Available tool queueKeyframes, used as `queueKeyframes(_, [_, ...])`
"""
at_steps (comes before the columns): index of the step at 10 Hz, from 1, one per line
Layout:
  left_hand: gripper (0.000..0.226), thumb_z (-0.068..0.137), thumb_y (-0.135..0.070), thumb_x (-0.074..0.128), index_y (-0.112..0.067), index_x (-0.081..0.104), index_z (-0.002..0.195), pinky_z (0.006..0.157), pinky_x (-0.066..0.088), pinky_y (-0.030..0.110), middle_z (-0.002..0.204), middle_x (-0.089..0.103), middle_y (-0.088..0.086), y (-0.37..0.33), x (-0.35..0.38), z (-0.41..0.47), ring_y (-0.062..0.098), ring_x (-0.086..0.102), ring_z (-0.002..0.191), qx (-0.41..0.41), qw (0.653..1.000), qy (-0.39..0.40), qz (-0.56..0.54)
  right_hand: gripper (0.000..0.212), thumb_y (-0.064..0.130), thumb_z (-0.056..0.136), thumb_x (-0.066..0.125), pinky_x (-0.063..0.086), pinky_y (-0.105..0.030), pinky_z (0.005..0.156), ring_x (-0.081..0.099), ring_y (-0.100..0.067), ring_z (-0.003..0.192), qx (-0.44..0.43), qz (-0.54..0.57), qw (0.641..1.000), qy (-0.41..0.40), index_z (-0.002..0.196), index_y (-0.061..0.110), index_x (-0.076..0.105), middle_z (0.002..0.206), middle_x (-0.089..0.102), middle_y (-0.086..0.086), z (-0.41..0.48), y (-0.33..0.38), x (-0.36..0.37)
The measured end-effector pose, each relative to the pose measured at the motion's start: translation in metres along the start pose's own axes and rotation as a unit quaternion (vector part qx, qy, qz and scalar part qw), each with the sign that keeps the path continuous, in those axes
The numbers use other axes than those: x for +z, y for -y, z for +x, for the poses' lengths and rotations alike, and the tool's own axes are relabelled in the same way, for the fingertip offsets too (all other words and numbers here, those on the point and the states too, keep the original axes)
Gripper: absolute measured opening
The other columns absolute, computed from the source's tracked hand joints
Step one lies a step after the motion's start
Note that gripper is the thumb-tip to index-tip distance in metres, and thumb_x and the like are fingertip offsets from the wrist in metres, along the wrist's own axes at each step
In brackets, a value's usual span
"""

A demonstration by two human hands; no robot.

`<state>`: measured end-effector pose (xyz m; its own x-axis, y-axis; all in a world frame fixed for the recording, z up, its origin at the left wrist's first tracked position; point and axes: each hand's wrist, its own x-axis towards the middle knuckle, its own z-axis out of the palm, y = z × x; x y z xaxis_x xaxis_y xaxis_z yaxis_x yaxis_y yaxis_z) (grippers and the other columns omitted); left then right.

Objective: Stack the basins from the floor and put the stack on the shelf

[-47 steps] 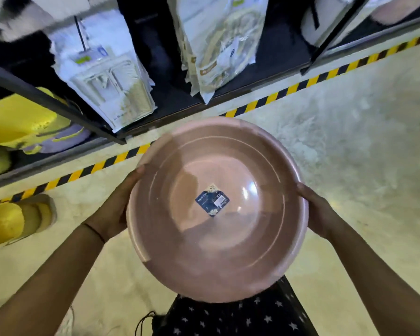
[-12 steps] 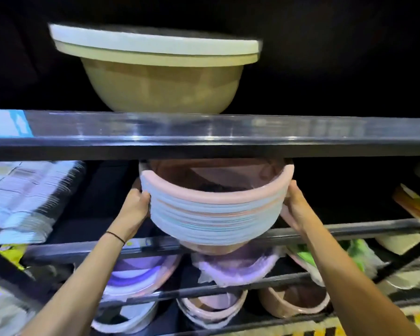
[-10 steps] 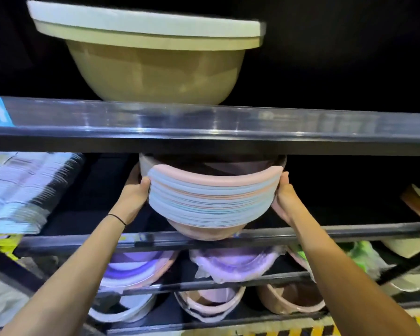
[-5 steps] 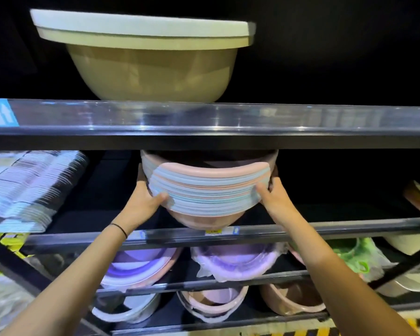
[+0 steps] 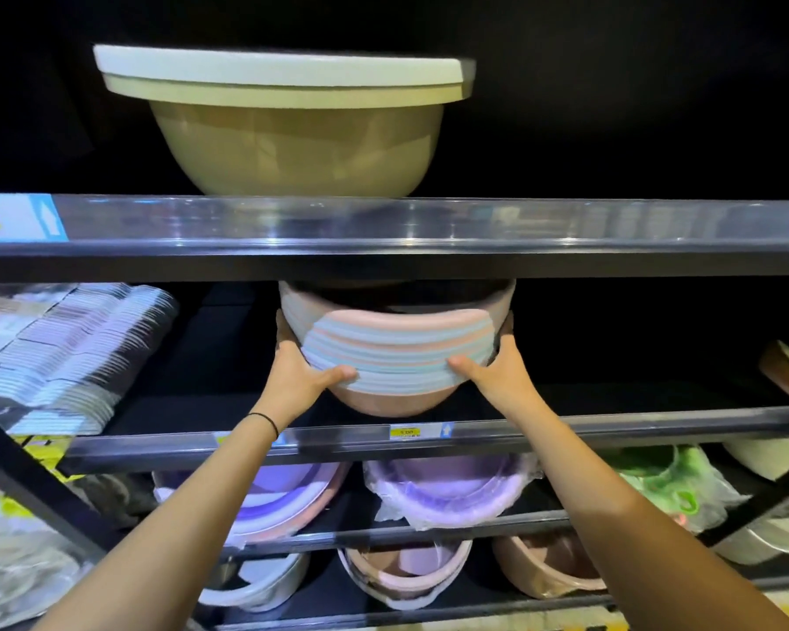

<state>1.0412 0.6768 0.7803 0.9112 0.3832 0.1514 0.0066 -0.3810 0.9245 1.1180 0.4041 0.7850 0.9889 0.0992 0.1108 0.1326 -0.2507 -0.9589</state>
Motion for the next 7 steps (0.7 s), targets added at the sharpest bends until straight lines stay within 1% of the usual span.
queueKeyframes(1, [0.085,0.064,-0.013,0.093,-0.006,0.04,0.13,0.1,0.045,0.03,0.128,0.053,0.007,0.01,0.004,-0.008,0.022,0.054,0.117,0.003,0.999,0.009,0.031,0.062,0.023,0.072,0.086,0.042,-0.014,0.085,0.056,-0.012,0.104,0.014,-0.036,0.999,0.035,0.118,0.006,0.047,0.117,0.057,-0.004,-0.005,-0.02,0.0])
queueKeyframes(2, [0.081,0.069,-0.021,0.091,-0.023,0.035,0.128,0.101,0.04,0.024,0.132,0.049,0.0,0.015,0.01,-0.013,0.013,0.049,0.118,0.009,1.0,0.007,0.012,0.07,0.034,0.074,0.082,0.034,-0.024,0.094,0.049,-0.019,0.121,0.017,-0.031,0.999,0.022,0.13,0.009,0.047,0.131,0.056,-0.003,-0.013,-0.026,0.006])
queueKeyframes(3, [0.079,0.07,-0.029,0.09,-0.021,0.038,0.129,0.11,0.04,0.032,0.141,0.048,0.002,0.018,0.011,-0.021,0.013,0.047,0.124,-0.005,0.999,0.007,0.034,0.091,0.035,0.072,0.084,0.033,-0.025,0.098,0.04,-0.009,0.122,0.004,-0.04,0.998,0.042,0.145,0.017,0.034,0.135,0.048,0.007,-0.027,-0.023,0.013])
queueKeyframes(4, [0.106,0.072,-0.036,0.087,-0.017,0.023,0.155,0.117,0.032,0.034,0.155,0.04,-0.002,0.021,0.013,-0.034,0.014,0.038,0.139,-0.01,0.999,0.011,0.045,0.086,0.035,0.07,0.085,0.037,-0.022,0.097,0.046,-0.014,0.123,-0.006,-0.049,0.998,0.033,0.139,0.014,0.039,0.134,0.053,0.001,-0.028,-0.019,0.016])
queueKeyframes(5, [0.113,0.075,-0.044,0.083,-0.016,0.014,0.16,0.121,0.028,0.041,0.165,0.028,0.002,0.018,0.012,-0.045,0.021,0.028,0.15,-0.023,0.998,0.004,0.065,0.072,0.034,0.071,0.085,0.044,-0.019,0.089,0.054,-0.018,0.118,-0.013,-0.049,0.999,0.005,0.129,0.01,0.048,0.127,0.06,-0.007,-0.028,-0.007,0.017])
queueKeyframes(6, [0.109,0.08,-0.044,0.078,-0.014,0.011,0.161,0.123,0.02,0.037,0.168,0.017,0.003,0.021,0.009,-0.06,0.02,0.019,0.153,-0.051,0.996,-0.023,0.073,0.069,0.036,0.073,0.083,0.043,-0.044,0.104,0.051,-0.028,0.123,-0.026,-0.084,0.996,0.013,0.126,0.008,0.049,0.128,0.059,-0.011,-0.03,-0.009,0.015])
queueKeyframes(7, [0.093,0.086,-0.043,0.074,-0.013,0.024,0.158,0.121,0.02,0.035,0.168,0.017,0.007,0.019,0.006,-0.084,0.022,0.02,0.153,-0.06,0.992,-0.047,0.104,0.076,0.041,0.075,0.081,0.038,-0.048,0.107,0.045,-0.033,0.128,-0.017,-0.143,0.989,0.039,0.134,0.011,0.044,0.133,0.055,-0.013,-0.037,-0.014,0.008])
